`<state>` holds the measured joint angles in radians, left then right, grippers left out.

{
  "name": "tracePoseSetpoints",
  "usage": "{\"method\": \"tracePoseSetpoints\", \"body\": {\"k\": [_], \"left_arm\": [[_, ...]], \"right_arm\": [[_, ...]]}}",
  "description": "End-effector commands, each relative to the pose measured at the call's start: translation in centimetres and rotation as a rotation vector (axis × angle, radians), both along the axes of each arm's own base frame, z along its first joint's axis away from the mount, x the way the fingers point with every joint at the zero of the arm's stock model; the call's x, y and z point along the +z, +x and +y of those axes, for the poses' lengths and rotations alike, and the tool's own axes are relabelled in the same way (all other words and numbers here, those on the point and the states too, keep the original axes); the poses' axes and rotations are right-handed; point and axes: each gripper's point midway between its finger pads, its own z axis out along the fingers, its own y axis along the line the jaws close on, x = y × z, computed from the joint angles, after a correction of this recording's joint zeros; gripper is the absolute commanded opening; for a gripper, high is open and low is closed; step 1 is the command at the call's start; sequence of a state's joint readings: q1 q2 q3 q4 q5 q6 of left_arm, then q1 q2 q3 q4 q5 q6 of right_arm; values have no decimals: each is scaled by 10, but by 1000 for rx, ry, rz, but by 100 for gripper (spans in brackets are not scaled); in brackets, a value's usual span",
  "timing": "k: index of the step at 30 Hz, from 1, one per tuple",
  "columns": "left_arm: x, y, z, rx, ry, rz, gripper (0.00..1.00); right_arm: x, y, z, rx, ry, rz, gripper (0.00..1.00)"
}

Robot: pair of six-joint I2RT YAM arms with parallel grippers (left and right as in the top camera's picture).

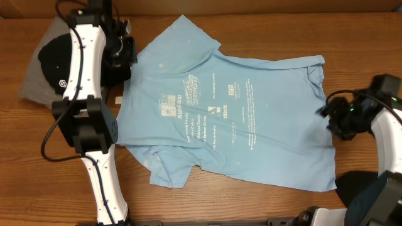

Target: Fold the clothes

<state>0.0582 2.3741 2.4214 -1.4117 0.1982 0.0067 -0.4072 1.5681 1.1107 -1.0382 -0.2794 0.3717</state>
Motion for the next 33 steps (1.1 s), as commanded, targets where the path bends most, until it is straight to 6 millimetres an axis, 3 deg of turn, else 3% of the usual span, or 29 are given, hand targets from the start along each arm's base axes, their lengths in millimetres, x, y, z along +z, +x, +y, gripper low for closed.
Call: {"method": "tracePoseSetpoints", "body": {"k": [1, 3, 7, 8, 12, 15, 17, 18, 20, 24, 26, 29, 33], "left_arm": [[72, -11, -3, -28, 12, -125, 40], [87, -24, -4, -27, 12, -123, 40], [107, -47, -5, -27, 13, -111, 36], [111, -53, -2, -22, 30, -102, 37], [107, -69, 2, -18, 57, -35, 35], [105, -72, 3, -28, 64, -23, 32], [105, -72, 3, -31, 63, -23, 32], [105, -72, 2, -33, 60, -23, 33], [105, -72, 1, -34, 59, -23, 35], [102, -73, -1, -52, 61, -14, 36], [100, -74, -6, -73, 61, -9, 36], [97, -76, -18, -102, 60, 3, 38], [82, -84, -42, -174, 64, 53, 37]], "right_arm": [[-23, -17, -23, -83, -125, 141, 39], [-33, -15, -20, -83, -100, 144, 27], [-62, -19, -12, -132, -44, 181, 24], [-77, -22, -10, -155, -31, 201, 24], [-107, -40, -3, -207, -6, 275, 16], [-121, -75, 3, -244, -8, 400, 6], [-123, -112, 2, -287, -53, 540, 4], [-120, -145, -3, -336, -118, 667, 4], [-119, -156, -5, -347, -131, 703, 4], [-111, -139, -12, -379, -118, 637, 4], [-100, -119, -20, -374, -114, 553, 4], [-74, -74, -24, -295, -68, 359, 7], [-23, -3, -17, -92, 20, 19, 17]]}}
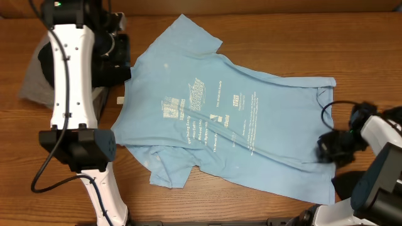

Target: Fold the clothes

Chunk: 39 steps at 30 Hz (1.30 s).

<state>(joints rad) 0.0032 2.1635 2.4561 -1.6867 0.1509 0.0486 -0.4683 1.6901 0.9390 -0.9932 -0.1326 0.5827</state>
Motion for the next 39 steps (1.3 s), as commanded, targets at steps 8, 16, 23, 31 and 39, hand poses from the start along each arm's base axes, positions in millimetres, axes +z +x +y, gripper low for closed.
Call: {"method": "tracePoseSetpoints", "body": {"k": [8, 16, 23, 31, 39], "left_arm": [[-58, -22, -68, -194, 18, 136, 37], [-101, -26, -96, -259, 22, 162, 38], [-127, -37, -107, -290, 28, 198, 41], [-138, -42, -109, -278, 30, 218, 42], [-138, -37, -110, -268, 26, 197, 44]], "right_arm": [[102, 149, -13, 255, -90, -675, 36], [80, 205, -39, 142, -135, -798, 47], [29, 224, -49, 94, -124, -778, 48], [1, 230, -53, 81, -121, -768, 50], [13, 244, -60, 85, -157, -843, 50]]}}
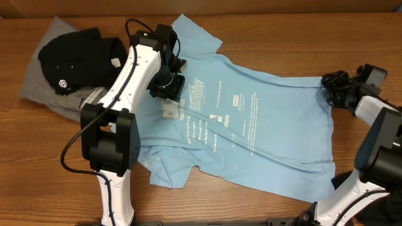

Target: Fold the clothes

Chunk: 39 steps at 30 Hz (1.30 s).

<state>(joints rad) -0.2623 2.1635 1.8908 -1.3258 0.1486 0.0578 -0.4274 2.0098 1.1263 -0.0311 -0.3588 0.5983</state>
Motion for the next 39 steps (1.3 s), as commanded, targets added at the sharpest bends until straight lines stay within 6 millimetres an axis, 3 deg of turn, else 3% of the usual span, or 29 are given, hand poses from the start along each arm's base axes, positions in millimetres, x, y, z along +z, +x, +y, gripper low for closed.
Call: {"method": "tracePoseSetpoints", "body": {"k": [1, 6, 8, 10, 12, 13, 14, 16, 19, 25, 30, 35, 39], "left_arm": [[2, -1, -3, 6, -3, -5, 44], [2, 2, -4, 6, -7, -18, 46], [2, 3, -5, 6, -12, -21, 46], [2, 4, -6, 12, -19, -25, 47], [2, 4, -7, 13, -25, -25, 47], [2, 4, -7, 14, -25, -25, 47], [2, 4, -7, 13, -24, -25, 47], [2, 4, -7, 13, -24, -23, 47], [2, 4, -7, 13, -24, -23, 48], [2, 3, -3, 15, -5, -21, 51], [3, -2, 14, 52, 8, 18, 46], [9, -26, 53, 127, 51, 141, 41], [14, -39, 82, 202, 57, 216, 33]], "right_arm": [[-1, 3, -2, -8, -2, -4, 49], [-1, 3, -2, -7, -2, -5, 30], [-1, 4, -2, -35, 25, -6, 13], [10, 14, -4, -89, 82, -62, 4], [41, 37, -17, -183, 147, -210, 4], [57, 46, -23, -218, 181, -285, 6], [79, 55, -28, -239, 206, -379, 24], [104, 64, -32, -221, 177, -488, 74], [107, 63, -21, -137, 195, -497, 100], [79, 40, 5, 92, 213, -376, 100], [77, 8, 29, 257, 275, -303, 100], [105, -17, 38, 330, 151, -265, 100], [141, -41, 34, 284, 34, -218, 100]]}}
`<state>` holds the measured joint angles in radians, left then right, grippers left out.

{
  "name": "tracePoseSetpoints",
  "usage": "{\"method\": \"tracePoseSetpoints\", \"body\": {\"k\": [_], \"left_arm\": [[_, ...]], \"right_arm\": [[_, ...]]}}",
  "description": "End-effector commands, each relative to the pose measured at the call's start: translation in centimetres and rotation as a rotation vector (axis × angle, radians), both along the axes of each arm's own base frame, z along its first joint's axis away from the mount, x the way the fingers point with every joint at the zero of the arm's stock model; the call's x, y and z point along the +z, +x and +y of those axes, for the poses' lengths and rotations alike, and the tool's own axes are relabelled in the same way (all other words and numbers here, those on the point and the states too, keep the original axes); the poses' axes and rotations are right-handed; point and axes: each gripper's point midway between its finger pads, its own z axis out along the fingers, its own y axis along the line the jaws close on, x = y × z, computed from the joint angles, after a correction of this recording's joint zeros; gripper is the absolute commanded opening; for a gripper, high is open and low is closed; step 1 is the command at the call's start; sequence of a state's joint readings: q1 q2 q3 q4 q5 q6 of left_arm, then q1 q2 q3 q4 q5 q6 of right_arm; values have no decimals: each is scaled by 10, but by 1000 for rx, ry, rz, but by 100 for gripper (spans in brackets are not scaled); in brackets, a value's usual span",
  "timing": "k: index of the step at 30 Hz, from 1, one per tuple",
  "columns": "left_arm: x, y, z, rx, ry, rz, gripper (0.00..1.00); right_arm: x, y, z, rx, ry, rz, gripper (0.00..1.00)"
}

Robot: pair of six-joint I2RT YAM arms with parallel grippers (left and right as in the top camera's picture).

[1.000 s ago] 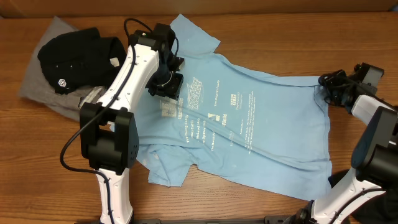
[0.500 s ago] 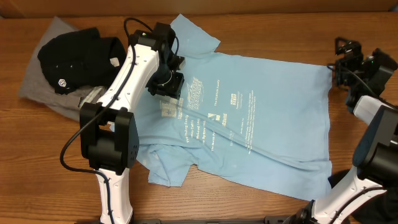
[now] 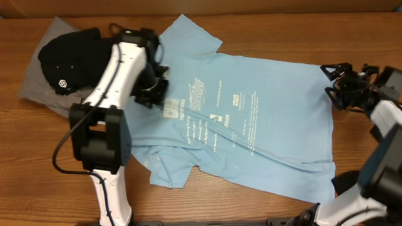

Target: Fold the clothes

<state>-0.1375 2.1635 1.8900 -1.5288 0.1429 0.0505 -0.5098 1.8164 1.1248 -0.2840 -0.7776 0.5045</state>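
A light blue T-shirt (image 3: 239, 119) with white print lies spread face up across the wooden table, one sleeve at the far edge and one folded near the front left. My left gripper (image 3: 151, 94) hangs over the shirt's left edge, beside the print; its fingers are hidden under the wrist. My right gripper (image 3: 334, 81) sits just off the shirt's upper right corner, fingers spread apart with nothing between them.
A black garment (image 3: 69, 53) lies on a grey cloth (image 3: 31, 85) at the far left, close to the left arm. The right arm's base (image 3: 348, 182) stands by the shirt's lower right corner. A wall runs along the table's far edge.
My left gripper moved left from the shirt's chest print to its left edge. The right gripper is a little right of the upper right corner, now spread open. The shirt's right edge lies straighter.
First my left gripper was beside the black garment and the right at the shirt's right edge. Then the shirt was drawn rightward, with the right gripper low at its hem. Later the left was over the print and the right at the upper corner. Now the shirt lies flatter.
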Motion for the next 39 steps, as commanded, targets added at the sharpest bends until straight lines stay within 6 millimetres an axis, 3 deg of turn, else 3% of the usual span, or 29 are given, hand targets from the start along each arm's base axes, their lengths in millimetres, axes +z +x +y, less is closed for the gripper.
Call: {"method": "tracePoseSetpoints", "body": {"k": [1, 4, 7, 9, 15, 20, 23, 28, 32, 39], "left_arm": [[9, -6, 30, 86, 17, 26, 29], [17, -10, 44, 125, 17, 32, 26], [37, -13, 53, 153, 13, -15, 26], [57, -14, 57, 164, 10, -73, 26], [118, -26, 66, 244, 40, -260, 32], [134, -43, 65, 323, 43, -284, 34], [121, -54, 61, 364, 39, -230, 36], [73, -86, 28, 324, -53, -54, 31], [34, -113, 5, 267, -40, 21, 35], [-29, -150, -9, 336, -28, 110, 40]], "right_arm": [[72, -11, -7, 6, -217, -138, 100], [100, -28, 2, 3, -229, -154, 100], [108, -47, 12, 2, -202, -114, 100], [98, -60, 17, -9, -183, -32, 100], [25, -117, 6, -96, -302, 419, 100], [1, -122, 26, -23, -288, 503, 100], [-6, -113, 34, 13, -300, 493, 85], [-16, -106, 44, 49, -305, 500, 88], [-19, -106, 45, 55, -302, 508, 88], [-19, -107, 46, 57, -301, 511, 89]]}}
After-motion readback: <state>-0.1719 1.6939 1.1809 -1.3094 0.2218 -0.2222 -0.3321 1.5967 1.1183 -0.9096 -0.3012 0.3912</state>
